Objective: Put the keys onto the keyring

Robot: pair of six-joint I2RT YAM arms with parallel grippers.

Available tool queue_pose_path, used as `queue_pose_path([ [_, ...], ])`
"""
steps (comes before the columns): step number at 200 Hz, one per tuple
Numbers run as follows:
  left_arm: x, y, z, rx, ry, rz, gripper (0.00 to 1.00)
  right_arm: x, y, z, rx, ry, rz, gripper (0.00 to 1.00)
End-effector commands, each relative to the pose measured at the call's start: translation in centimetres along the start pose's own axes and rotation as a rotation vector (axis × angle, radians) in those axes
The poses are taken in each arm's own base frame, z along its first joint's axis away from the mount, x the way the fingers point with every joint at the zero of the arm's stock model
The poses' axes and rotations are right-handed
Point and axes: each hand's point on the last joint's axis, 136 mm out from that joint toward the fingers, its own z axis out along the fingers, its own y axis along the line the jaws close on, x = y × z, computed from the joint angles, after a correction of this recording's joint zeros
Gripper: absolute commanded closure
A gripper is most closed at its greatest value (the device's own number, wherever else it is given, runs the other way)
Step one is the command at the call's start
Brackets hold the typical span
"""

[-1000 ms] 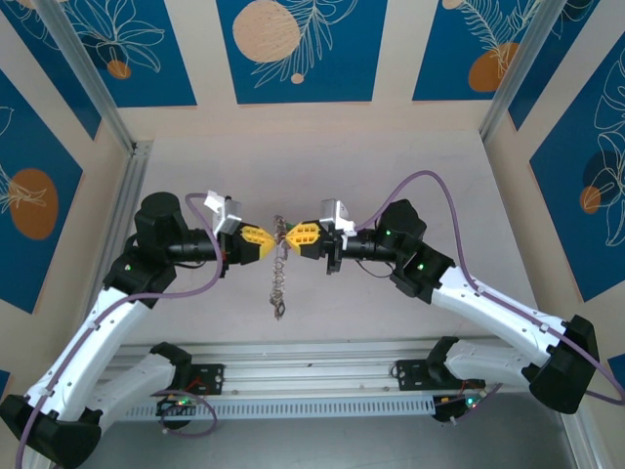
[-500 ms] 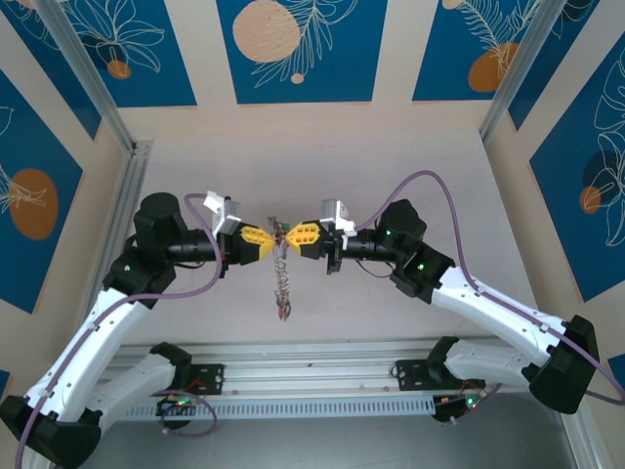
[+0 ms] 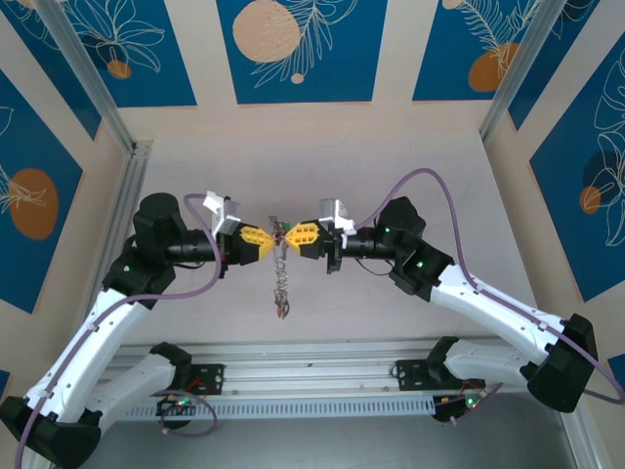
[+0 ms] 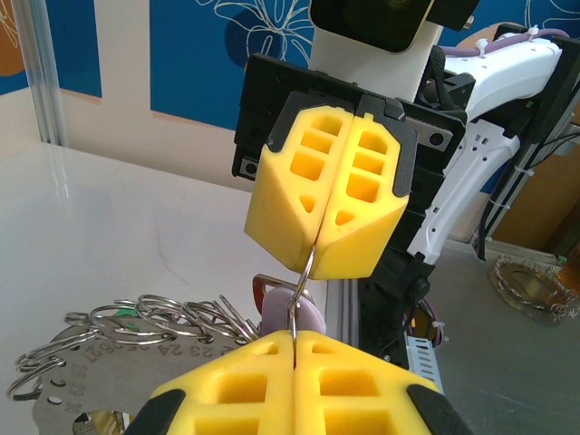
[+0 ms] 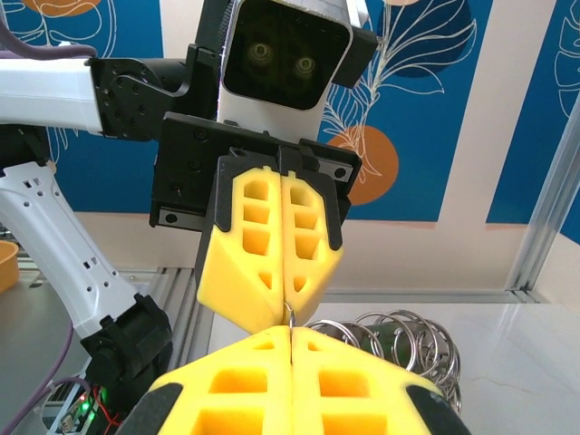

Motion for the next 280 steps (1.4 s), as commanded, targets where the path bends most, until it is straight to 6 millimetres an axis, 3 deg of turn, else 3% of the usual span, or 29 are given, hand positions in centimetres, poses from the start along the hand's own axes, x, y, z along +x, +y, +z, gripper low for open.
queue_pose_path([
  [1, -2.5, -2.1, -0.5, 0.058, -0.057, 0.099, 1.0, -0.7, 0.2, 0.2, -0.029, -0.001, 0.006, 1.0],
  [108, -2.5, -1.9, -0.5, 0.048, -0.057, 0.098, 1.0, 0.0, 0.2, 0.0, -0.051, 0.039, 0.016, 1.0],
  [165, -2.6, -1.5, -0.4, 0.032, -0.058, 0.095, 1.0, -0.1, 1.5, -0.5, -0.077, 0.027, -0.053, 1.0],
  [280, -3.3, -1.6, -0.6, 0.021, -0.08, 0.102, 1.0, 3.0, 3.1, -0.1, -0.068, 0.143, -0.14, 1.0],
])
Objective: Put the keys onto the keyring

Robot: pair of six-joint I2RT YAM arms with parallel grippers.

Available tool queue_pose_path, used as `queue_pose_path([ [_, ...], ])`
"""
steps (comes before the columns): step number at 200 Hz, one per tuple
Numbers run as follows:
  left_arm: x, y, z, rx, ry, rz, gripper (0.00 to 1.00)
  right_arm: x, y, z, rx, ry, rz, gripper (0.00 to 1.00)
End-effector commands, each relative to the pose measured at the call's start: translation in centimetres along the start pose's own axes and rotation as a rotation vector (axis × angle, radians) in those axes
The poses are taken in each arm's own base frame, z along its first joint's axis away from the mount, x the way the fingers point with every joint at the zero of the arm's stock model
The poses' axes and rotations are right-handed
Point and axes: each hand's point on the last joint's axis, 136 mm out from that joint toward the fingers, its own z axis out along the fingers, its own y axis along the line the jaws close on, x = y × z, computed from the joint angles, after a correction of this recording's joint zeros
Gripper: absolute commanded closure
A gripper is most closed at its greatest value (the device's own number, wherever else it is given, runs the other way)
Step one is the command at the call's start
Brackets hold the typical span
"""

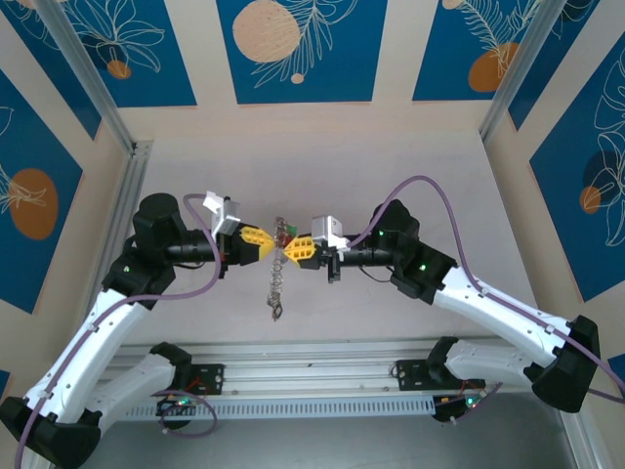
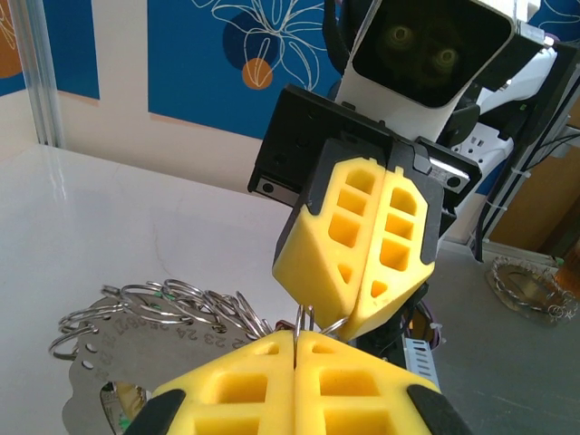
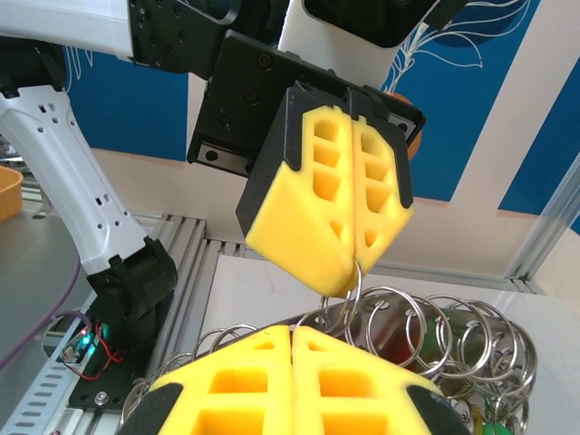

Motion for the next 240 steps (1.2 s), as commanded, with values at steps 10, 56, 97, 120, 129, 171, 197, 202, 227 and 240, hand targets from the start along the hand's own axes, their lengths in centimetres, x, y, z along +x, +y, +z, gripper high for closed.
queue_pose_path([
  [10, -3.2, -1.5, -0.6, 0.016, -0.076, 0.106, 1.0, 1.2, 1.4, 0.1, -0.022, 0.054, -0.032, 1.0],
  [56, -3.3, -1.5, -0.6, 0.017, -0.08, 0.104, 1.0, 2.6, 2.1, 0.9, 0.005, 0.134, -0.106, 1.0],
  [97, -3.3, -1.6, -0.6, 0.029, -0.082, 0.1, 1.0, 2.6, 1.4, 1.6, 0.034, 0.126, -0.11, 1.0],
  [120, -3.4, -1.7, -0.6, 0.028, -0.086, 0.101, 1.0, 2.5, 1.0, 1.5, 0.052, 0.114, -0.106, 0.97],
  [129, -3.4, -1.7, -0.6, 0.027, -0.086, 0.1, 1.0, 2.3, 1.0, 1.4, 0.054, 0.106, -0.104, 0.85],
  [171, -3.5, -1.8, -0.7, 0.026, -0.092, 0.104, 1.0, 1.3, 1.1, -0.4, 0.076, 0.046, -0.059, 0.61],
  [197, -3.8, -2.1, -0.8, 0.04, -0.102, 0.106, 1.0, -0.5, 0.4, -2.3, 0.088, -0.013, 0.014, 0.67],
  [202, -3.9, -2.2, -0.8, 0.045, -0.106, 0.108, 1.0, -1.0, 0.3, -2.7, 0.08, -0.029, 0.03, 0.69],
  [227, -4.5, -2.8, -0.9, 0.08, -0.128, 0.116, 1.0, -3.2, 0.4, -4.2, 0.048, -0.106, 0.044, 0.73],
  [240, -5.0, -3.1, -0.9, 0.1, -0.142, 0.116, 1.0, -4.1, 0.7, -4.3, 0.03, -0.12, 0.033, 0.74],
])
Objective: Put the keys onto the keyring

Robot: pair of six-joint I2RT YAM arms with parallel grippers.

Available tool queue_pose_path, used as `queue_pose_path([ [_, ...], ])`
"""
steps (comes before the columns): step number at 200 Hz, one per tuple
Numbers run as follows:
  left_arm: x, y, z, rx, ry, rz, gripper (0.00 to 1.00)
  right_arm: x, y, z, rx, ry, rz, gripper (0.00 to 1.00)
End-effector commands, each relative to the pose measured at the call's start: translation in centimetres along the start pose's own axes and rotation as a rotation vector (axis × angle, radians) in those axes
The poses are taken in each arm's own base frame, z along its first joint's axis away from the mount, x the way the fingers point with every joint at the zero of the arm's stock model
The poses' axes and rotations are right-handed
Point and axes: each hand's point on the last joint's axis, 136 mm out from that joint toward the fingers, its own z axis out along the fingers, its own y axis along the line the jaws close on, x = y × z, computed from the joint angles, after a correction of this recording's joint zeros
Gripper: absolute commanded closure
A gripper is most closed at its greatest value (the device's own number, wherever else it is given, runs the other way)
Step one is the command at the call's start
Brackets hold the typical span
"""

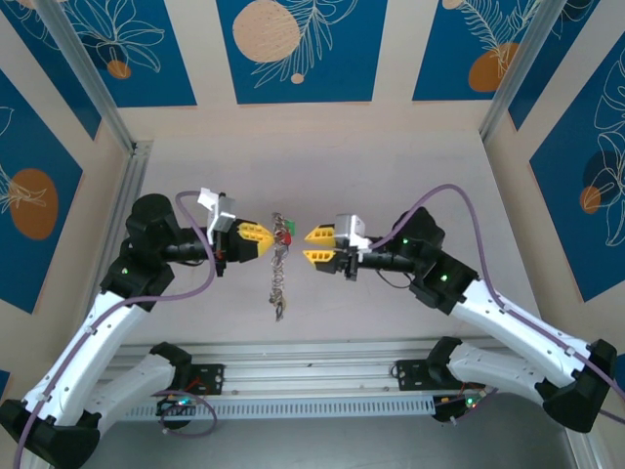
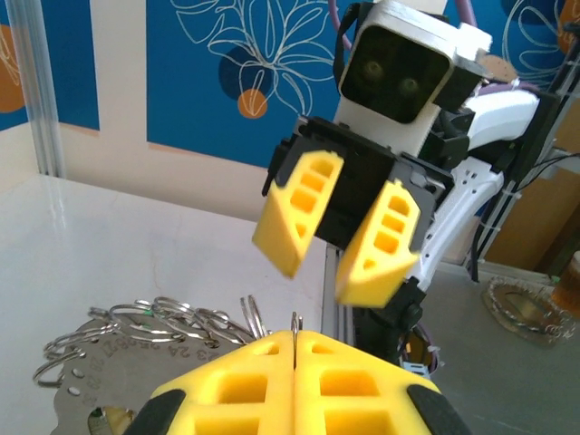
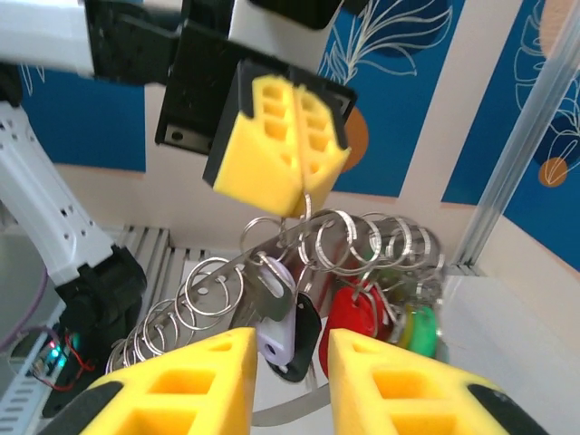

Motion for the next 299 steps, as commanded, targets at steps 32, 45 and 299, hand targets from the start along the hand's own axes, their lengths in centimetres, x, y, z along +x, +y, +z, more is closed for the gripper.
queue_pose_path([
  [32, -4.0, -3.0, -0.5, 0.117, -0.106, 0.1, 1.0, -4.3, 1.8, -0.2, -0.142, -0.096, 0.01, 0.79],
  [45, -4.1, -3.1, -0.5, 0.119, -0.108, 0.099, 1.0, -5.0, 2.1, 0.0, -0.179, -0.125, 0.016, 0.8],
  [299, -3.6, -3.1, 0.0, 0.135, -0.11, 0.102, 1.0, -4.8, 0.0, 4.1, -0.24, -0.063, 0.144, 0.75],
])
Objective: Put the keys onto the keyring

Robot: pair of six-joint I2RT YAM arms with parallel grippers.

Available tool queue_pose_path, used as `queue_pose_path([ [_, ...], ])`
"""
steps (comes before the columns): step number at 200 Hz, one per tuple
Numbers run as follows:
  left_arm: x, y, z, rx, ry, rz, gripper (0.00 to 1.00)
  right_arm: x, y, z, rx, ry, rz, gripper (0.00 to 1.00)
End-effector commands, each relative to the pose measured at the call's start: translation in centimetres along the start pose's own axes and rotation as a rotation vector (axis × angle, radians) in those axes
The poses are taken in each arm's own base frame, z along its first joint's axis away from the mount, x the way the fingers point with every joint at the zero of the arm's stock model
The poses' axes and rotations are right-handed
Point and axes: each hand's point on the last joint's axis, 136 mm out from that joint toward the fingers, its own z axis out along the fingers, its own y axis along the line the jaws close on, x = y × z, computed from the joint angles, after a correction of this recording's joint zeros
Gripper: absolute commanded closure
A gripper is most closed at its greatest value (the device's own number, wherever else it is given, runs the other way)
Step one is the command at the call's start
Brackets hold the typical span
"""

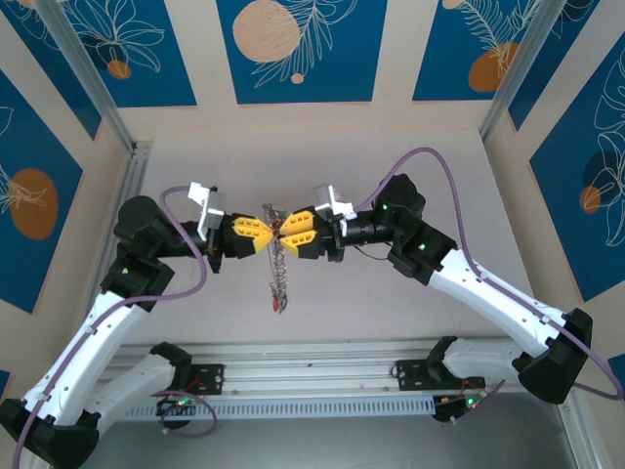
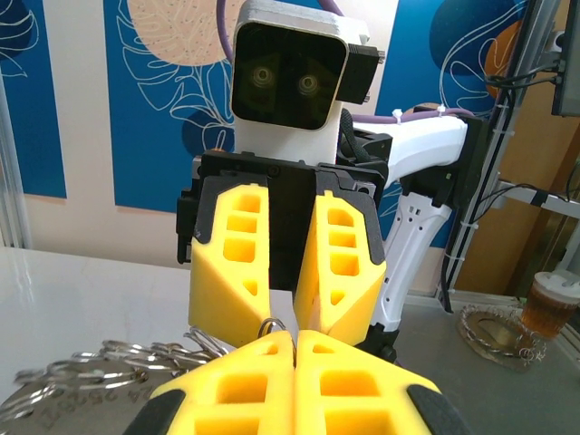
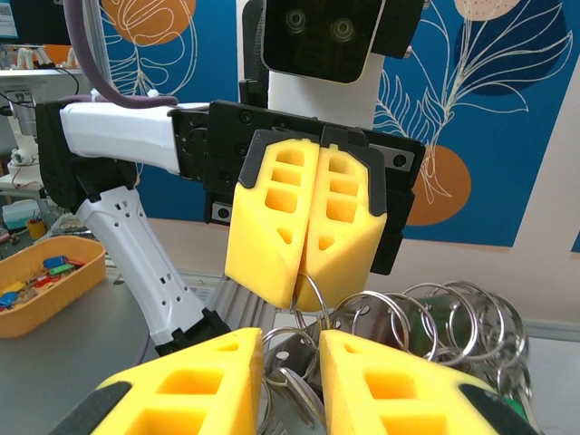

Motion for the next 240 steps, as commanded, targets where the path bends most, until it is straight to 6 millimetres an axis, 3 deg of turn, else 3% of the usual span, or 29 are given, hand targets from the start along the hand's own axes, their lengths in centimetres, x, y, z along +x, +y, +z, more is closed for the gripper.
queue_pose_path([
  [1, -0.5, -1.1, 0.3, 0.044, -0.013, 0.048, 1.0, -0.5, -0.2, 0.2, 0.008, -0.004, 0.01, 0.75],
  [183, -0.4, -1.1, 0.3, 0.033, -0.002, 0.051, 1.0, -0.1, -1.5, -0.6, 0.056, -0.02, 0.059, 0.73],
  [240, -0.5, -0.9, 0.4, 0.018, -0.006, 0.057, 1.0, 0.1, -1.1, -0.4, 0.021, -0.015, 0.068, 0.76],
])
